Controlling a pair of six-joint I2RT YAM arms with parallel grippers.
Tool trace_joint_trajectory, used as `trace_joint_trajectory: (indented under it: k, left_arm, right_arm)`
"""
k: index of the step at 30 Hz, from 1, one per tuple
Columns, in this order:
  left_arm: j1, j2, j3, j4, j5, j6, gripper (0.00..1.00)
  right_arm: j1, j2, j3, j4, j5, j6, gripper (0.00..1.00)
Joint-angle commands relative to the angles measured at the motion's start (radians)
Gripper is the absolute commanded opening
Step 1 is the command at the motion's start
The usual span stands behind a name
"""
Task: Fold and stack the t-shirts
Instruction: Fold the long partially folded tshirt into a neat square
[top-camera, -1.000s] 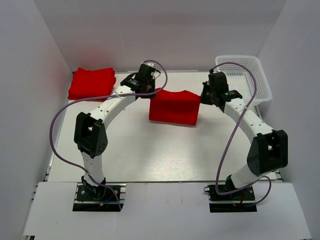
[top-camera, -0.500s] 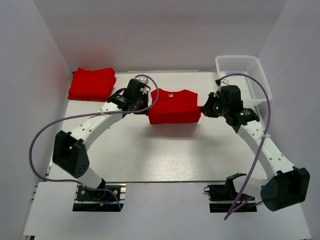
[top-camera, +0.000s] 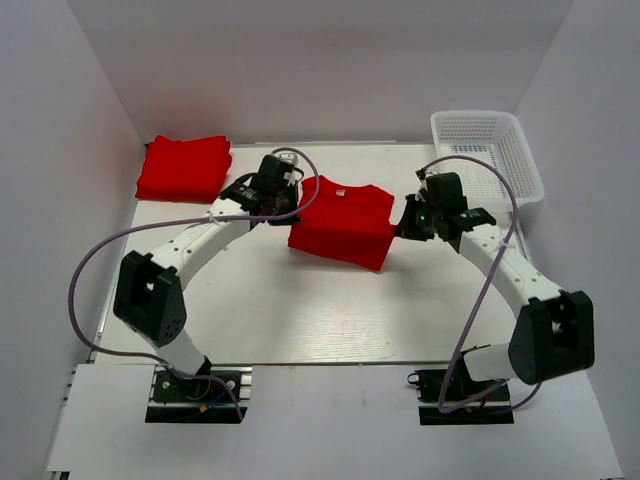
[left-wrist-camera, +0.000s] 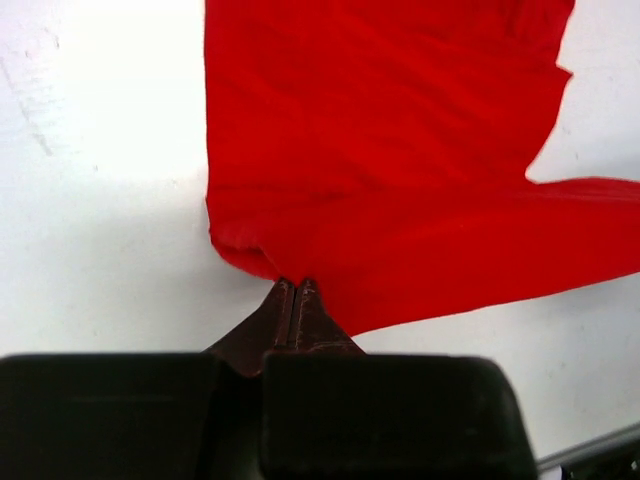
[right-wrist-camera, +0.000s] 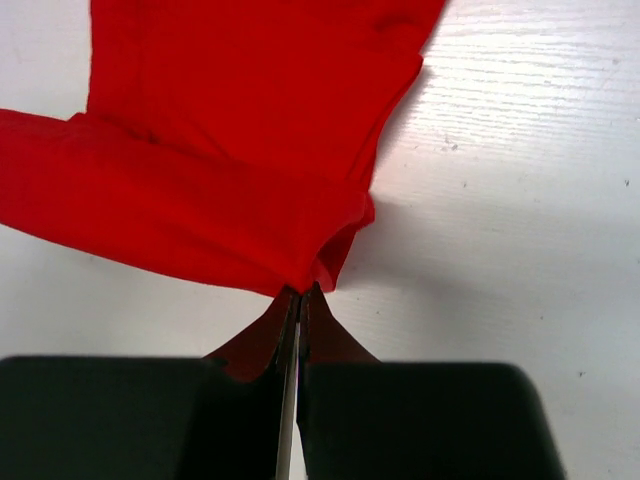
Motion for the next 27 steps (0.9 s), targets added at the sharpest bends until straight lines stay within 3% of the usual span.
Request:
trace_joint_trajectory:
  k: [1,11,27]
  left_arm:
    - [0.016,0.022,0.088,0.013,-0.053,0.014,0.0]
    - [0.046,0.189,0.272,0.024,-0.116,0.032,0.0]
    - [0.092,0.367,0.444,0.13,-0.055,0.136,0.0]
  right_arm:
    - [-0.018,0.059,0.081,0.042,0.02,-0.002,0.0]
    - [-0.05,0.189,0.205,0.086,0.011,-0.01,0.0]
    - [-0.104,0.366,0.348,0.105,-0.032,-0.014,0.0]
